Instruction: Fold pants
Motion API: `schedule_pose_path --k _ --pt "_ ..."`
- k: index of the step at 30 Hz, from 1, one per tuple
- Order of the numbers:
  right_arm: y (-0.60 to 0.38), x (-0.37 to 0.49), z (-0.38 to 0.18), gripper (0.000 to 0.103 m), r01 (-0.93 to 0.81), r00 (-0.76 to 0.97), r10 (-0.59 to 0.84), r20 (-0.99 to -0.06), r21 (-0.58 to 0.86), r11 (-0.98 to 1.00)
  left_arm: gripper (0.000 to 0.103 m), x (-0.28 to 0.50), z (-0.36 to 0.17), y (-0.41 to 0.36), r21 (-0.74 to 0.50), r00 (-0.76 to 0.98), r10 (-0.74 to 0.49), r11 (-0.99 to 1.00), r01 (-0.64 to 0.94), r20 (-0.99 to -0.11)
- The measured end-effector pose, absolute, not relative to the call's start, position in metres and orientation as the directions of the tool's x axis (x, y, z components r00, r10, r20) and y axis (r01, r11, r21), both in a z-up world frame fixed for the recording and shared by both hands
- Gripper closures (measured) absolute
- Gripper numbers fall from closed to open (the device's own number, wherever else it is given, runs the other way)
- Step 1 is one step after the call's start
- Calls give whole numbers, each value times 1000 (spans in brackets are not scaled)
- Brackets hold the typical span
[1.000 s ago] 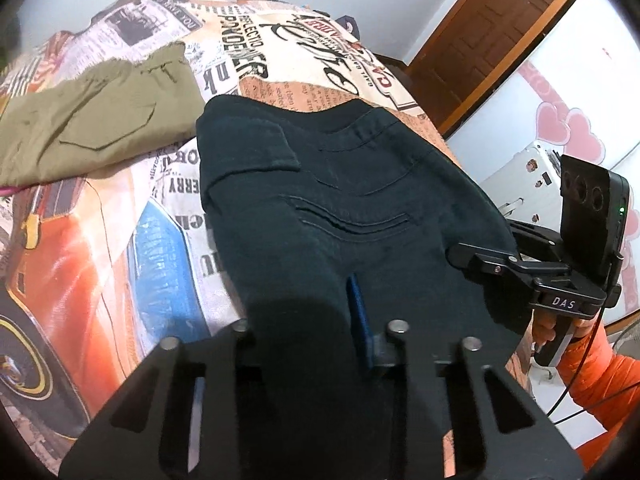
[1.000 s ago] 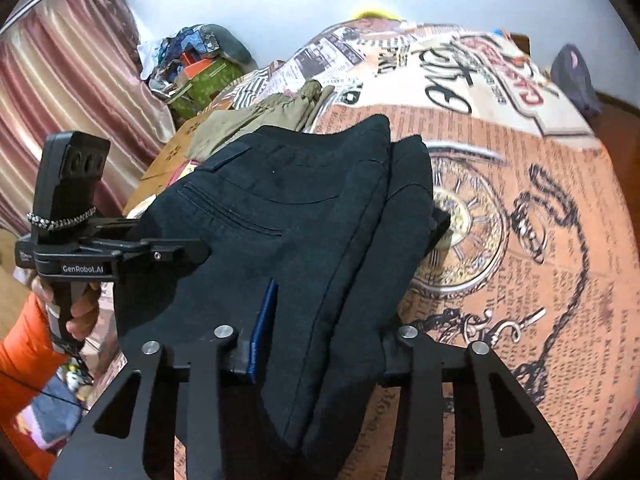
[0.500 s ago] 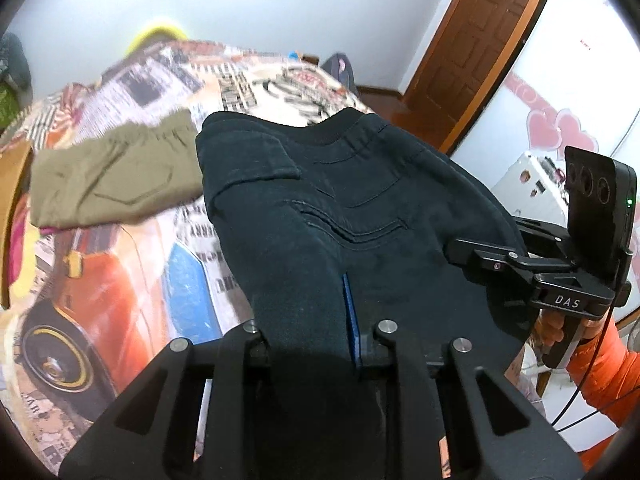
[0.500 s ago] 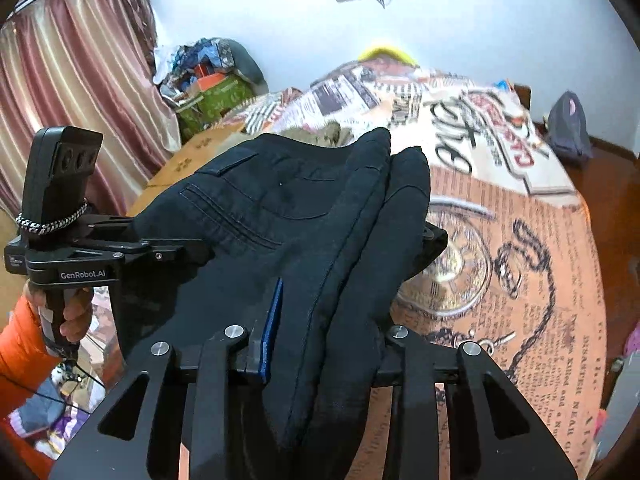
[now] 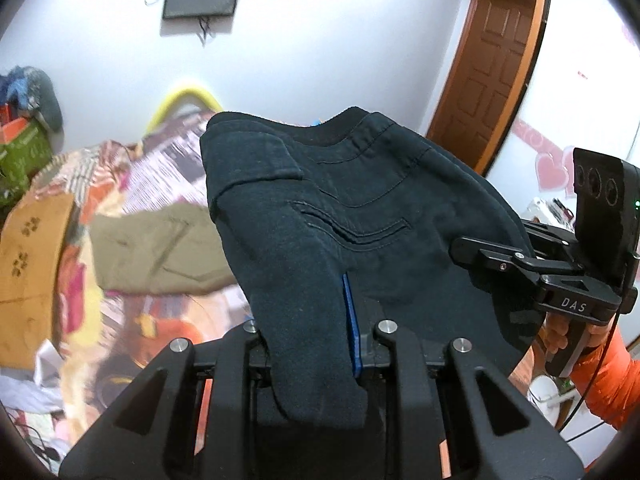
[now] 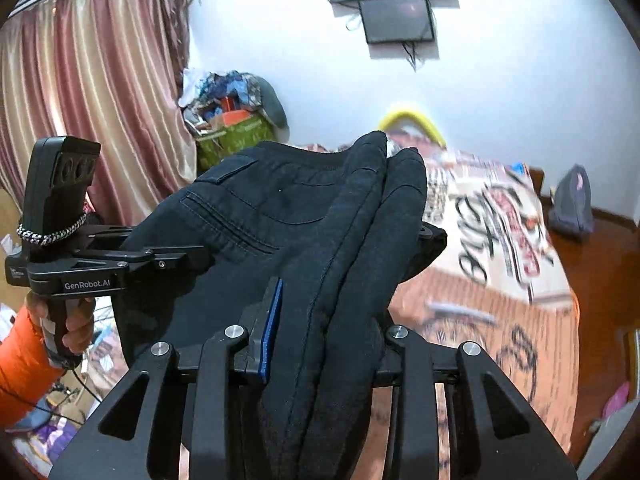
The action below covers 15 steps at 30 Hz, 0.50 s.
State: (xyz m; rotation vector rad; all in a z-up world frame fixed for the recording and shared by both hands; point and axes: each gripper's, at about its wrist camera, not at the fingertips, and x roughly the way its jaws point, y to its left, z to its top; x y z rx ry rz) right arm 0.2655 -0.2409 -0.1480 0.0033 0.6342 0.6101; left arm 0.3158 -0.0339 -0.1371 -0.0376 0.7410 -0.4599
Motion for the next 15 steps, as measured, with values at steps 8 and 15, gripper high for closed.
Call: schedule_pose_path --k 8,15 --pt "-198 311 -130 74 -564 655 559 -508 164 809 81 360 -120 12 -148 713 -366 925 350 -598" --pt "-161 369 -138 74 -567 645 570 -508 182 804 81 419 -138 48 -109 731 -319 941 320 -603"
